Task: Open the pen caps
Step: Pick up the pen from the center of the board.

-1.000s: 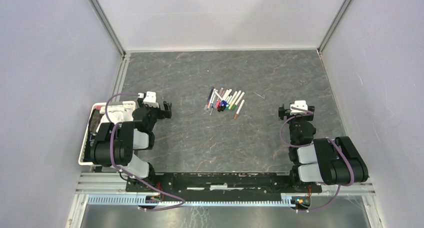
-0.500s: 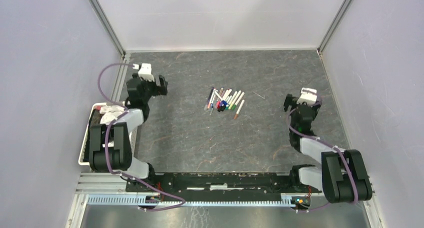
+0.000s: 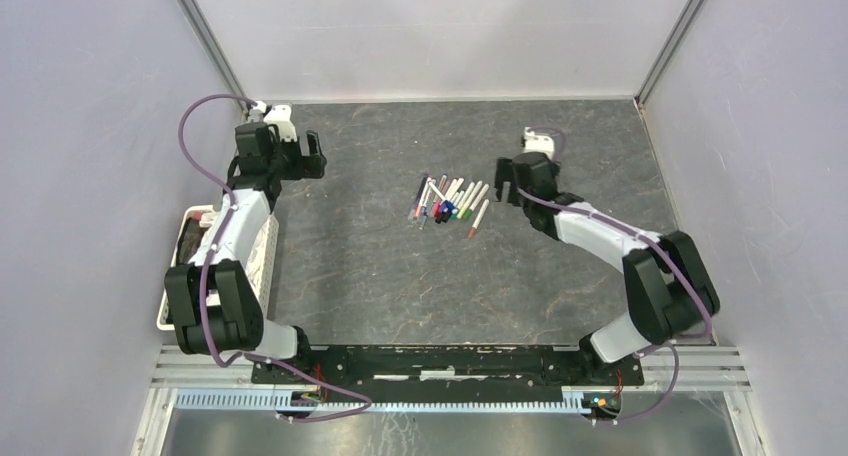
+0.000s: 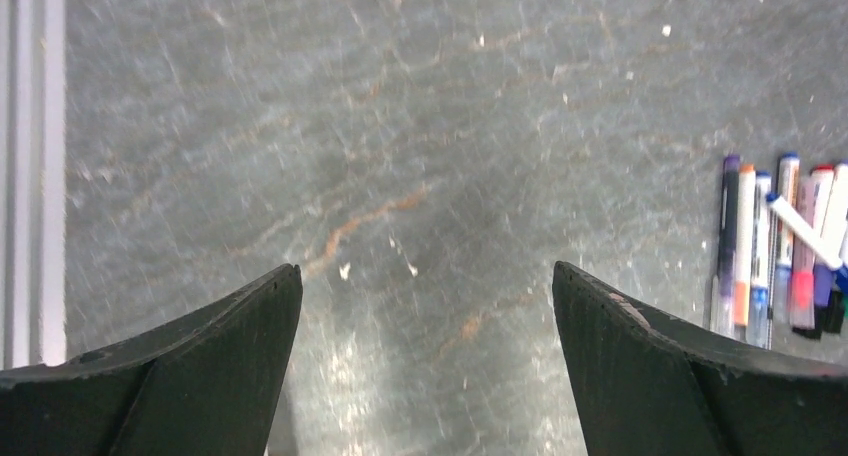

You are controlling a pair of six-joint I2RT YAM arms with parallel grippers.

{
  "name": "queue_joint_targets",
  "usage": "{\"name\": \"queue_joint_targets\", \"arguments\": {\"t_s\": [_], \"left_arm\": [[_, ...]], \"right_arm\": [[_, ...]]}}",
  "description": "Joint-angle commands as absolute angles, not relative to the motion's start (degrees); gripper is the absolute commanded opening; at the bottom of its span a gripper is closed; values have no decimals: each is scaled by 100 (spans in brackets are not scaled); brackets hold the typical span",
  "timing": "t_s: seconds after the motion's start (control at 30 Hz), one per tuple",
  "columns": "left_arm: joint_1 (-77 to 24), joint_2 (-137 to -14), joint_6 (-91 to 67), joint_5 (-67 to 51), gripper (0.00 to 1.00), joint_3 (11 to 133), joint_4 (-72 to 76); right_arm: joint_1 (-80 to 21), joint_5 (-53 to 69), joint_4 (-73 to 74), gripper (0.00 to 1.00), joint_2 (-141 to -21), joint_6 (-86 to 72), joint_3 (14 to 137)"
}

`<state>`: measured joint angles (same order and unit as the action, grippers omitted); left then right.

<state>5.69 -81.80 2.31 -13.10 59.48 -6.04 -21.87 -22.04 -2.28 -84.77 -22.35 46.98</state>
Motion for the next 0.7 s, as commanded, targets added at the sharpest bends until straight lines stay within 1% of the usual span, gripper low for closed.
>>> {"name": "queue_joint_targets", "arguments": {"t_s": [0.0,0.17,0.43,0.5,0.67], "left_arm": [[618,-7916,451,-1441,100,6065,-1466],[648,-7758,584,-1397,100,6056,-1724],[651,-7670,746,-1430,100,6176,-2078],[657,-7628,786,-1446,100,6179,-2129],[657,-7532,987,-1648,100,6166,-2351]], "right_arm": [[-2772,-2270,468,92,-9044,-2576,5417],[-3215,-2240,754,74,-9723,-2744,5912],[-3585,-2391,929,55,-10151,-3093,6067],[-3631,-2499,987,52,-10227,-3205,6069],[-3630,-2576,973,52,-10484,-3296,6155]]}}
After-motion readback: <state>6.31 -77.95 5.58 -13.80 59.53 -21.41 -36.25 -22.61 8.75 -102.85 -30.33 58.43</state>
